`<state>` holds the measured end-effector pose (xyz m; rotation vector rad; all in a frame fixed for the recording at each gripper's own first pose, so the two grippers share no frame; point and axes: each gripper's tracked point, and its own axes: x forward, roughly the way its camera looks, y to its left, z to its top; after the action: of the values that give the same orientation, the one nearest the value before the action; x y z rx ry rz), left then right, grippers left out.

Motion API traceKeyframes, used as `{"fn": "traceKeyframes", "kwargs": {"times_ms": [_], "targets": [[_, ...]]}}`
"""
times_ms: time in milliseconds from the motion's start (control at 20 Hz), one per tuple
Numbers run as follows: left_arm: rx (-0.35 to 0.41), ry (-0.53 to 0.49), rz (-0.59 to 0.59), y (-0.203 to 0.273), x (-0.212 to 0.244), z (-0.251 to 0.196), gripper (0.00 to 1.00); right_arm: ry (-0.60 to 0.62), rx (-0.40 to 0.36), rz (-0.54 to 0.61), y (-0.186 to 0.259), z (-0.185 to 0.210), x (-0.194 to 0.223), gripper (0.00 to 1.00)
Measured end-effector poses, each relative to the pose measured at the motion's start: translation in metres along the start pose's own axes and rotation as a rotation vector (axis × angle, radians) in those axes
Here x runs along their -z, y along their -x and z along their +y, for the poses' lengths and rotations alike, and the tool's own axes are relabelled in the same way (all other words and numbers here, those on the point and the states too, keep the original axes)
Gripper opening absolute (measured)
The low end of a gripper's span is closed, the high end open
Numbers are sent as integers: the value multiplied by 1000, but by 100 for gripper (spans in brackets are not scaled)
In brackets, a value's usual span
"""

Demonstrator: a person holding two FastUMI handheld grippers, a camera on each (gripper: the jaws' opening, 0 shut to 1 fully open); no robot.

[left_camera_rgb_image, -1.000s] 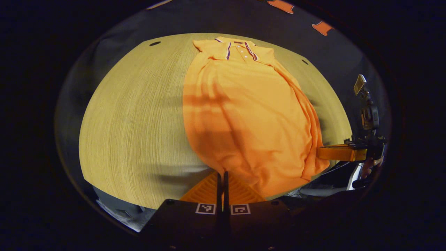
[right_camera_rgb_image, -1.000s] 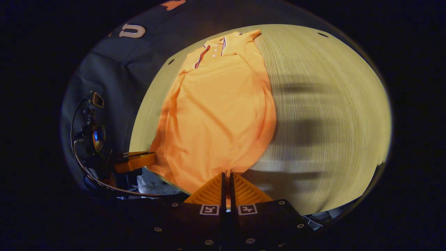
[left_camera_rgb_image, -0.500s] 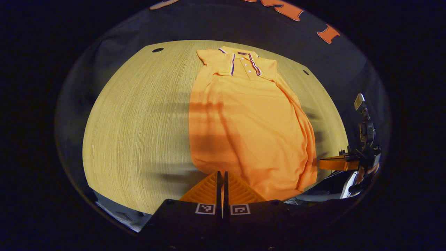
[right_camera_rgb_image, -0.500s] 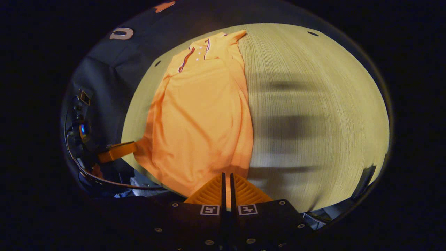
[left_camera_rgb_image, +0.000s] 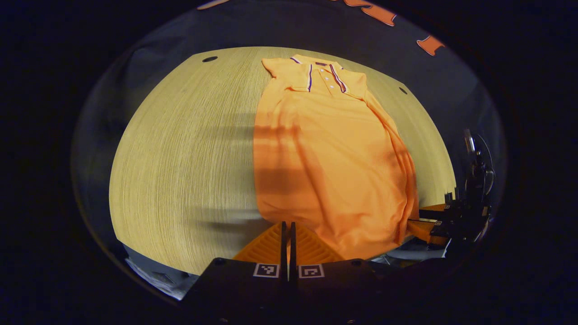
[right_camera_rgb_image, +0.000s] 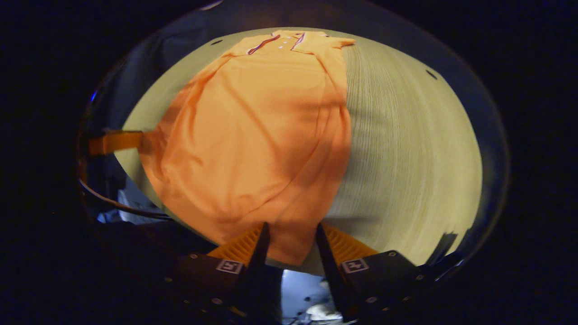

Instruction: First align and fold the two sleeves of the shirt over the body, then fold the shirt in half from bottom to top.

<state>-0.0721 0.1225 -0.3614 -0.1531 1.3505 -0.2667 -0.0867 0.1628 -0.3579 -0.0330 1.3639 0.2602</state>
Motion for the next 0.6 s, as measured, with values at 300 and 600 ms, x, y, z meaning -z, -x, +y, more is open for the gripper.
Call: {"fn": "traceKeyframes", "kwargs": {"times_ms": [300, 600], "targets": [[23, -1, -12, 3, -3, -1, 1, -479, -313, -21, -6, 14, -13, 0], [21, 2, -27, 7, -13, 4, 1, -536, -424, -99, 22, 11, -19, 1]]}}
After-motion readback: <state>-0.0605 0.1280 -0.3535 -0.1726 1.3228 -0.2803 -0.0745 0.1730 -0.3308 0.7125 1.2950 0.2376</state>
